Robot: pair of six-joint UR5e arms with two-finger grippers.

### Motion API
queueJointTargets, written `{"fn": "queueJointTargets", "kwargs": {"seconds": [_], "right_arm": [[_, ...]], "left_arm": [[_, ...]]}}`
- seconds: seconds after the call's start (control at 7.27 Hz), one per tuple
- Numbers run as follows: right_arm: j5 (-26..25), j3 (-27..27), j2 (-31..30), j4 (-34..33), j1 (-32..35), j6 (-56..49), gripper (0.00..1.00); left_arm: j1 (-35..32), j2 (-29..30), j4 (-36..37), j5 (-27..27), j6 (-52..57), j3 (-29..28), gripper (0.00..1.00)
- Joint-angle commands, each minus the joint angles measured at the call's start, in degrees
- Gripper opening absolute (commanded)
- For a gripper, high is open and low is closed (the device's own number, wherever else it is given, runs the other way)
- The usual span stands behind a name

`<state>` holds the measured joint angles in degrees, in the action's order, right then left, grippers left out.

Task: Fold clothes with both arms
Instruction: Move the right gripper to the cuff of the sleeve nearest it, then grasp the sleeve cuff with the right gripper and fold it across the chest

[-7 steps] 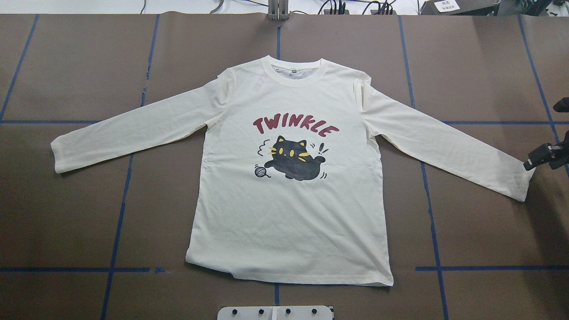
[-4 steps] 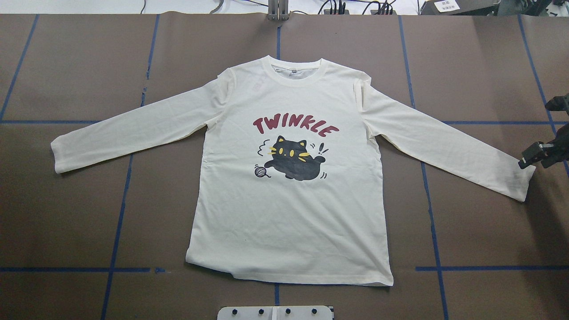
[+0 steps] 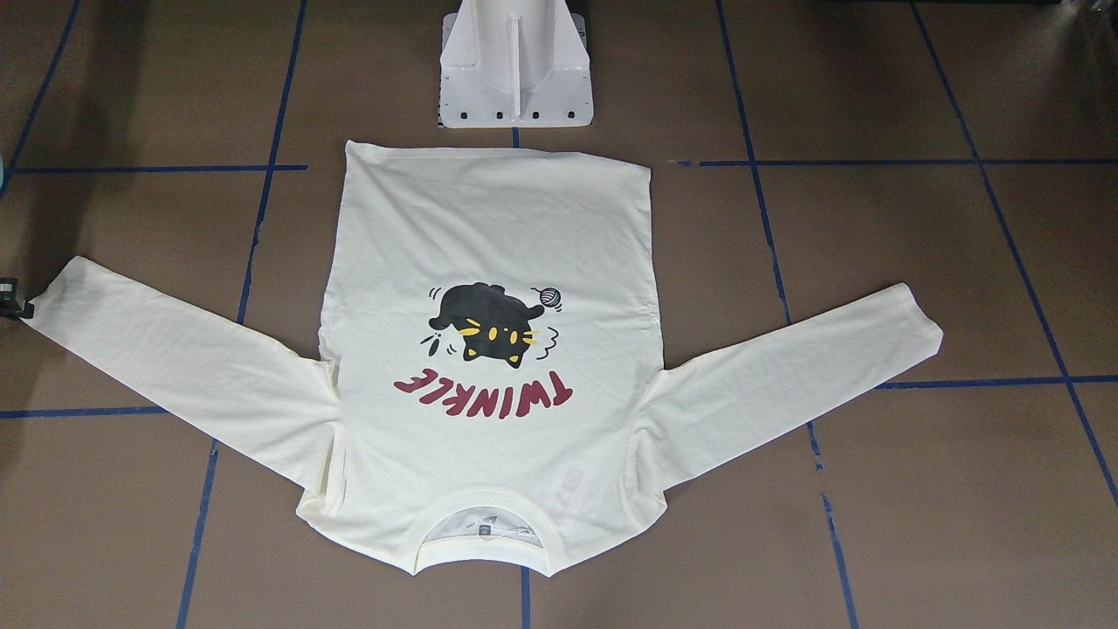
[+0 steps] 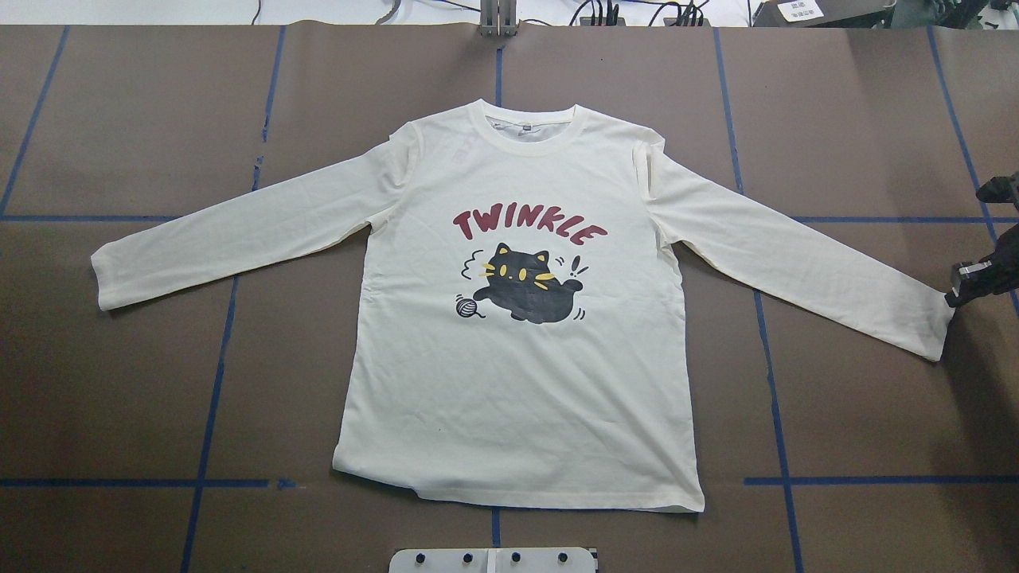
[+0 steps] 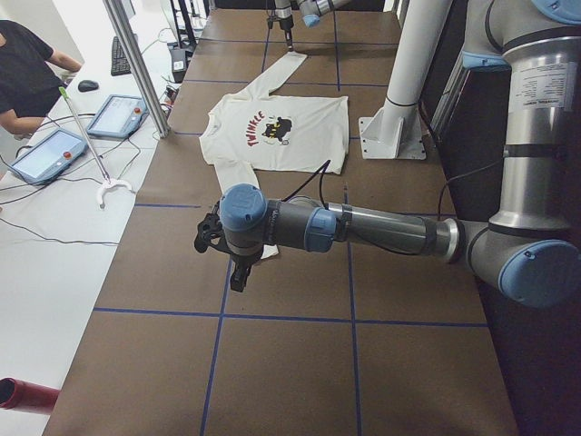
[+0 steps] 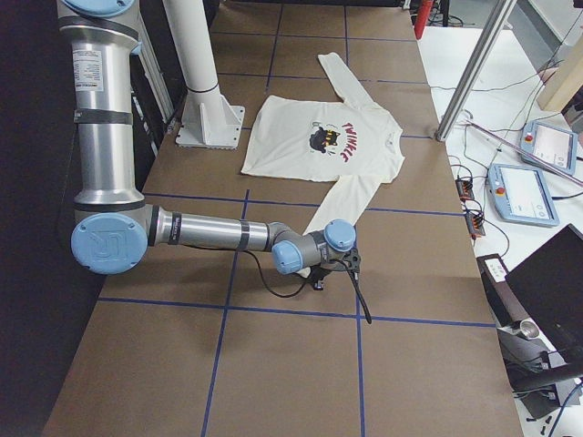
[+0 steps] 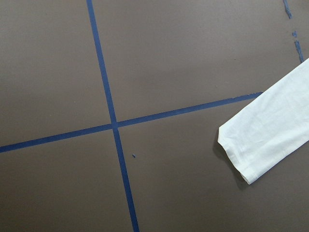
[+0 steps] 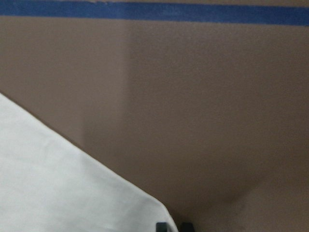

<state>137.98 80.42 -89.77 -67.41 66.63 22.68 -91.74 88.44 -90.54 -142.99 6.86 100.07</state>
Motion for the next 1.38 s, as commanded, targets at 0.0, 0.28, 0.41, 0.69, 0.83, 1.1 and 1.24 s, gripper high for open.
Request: {"fn": "queueJointTargets", "kwargs": {"seconds": [0.0, 0.28, 0.41, 0.69, 0.83, 1.1, 1.24], "right_arm": [[0.71, 1.05, 0.04, 0.0, 0.16, 0.17, 0.0], [2.12, 16.44, 1.25, -7.5, 0.07, 11.52, 0.0], [2.12, 21.92, 4.14, -9.04, -2.88, 18.47, 0.0], [-4.85, 21.54, 23.48, -9.23, -14.71, 48.72, 0.0], [-13.7, 17.44, 34.12, -9.31, -20.43, 57.3, 0.0], [-23.24, -3.4, 57.93, -8.62, -27.93, 67.81, 0.0], [-29.63, -11.52, 65.87, -8.18, -32.57, 68.02, 0.0]], "left_arm": [[-0.02, -0.02, 0.01, -0.01, 0.0, 0.13, 1.0], [-0.02, -0.02, 0.01, -0.01, -0.09, 0.13, 1.0], [-0.02, 0.07, 0.01, -0.01, -0.09, 0.21, 1.0], [-0.02, 0.07, -0.08, -0.01, 0.0, 0.3, 1.0], [0.07, 0.16, -0.08, -0.01, 0.0, 0.3, 1.0], [0.07, 0.16, -1.47, -0.1, 0.0, 0.3, 1.0], [0.07, 0.16, -1.74, -1.06, 0.09, 0.21, 1.0]]}}
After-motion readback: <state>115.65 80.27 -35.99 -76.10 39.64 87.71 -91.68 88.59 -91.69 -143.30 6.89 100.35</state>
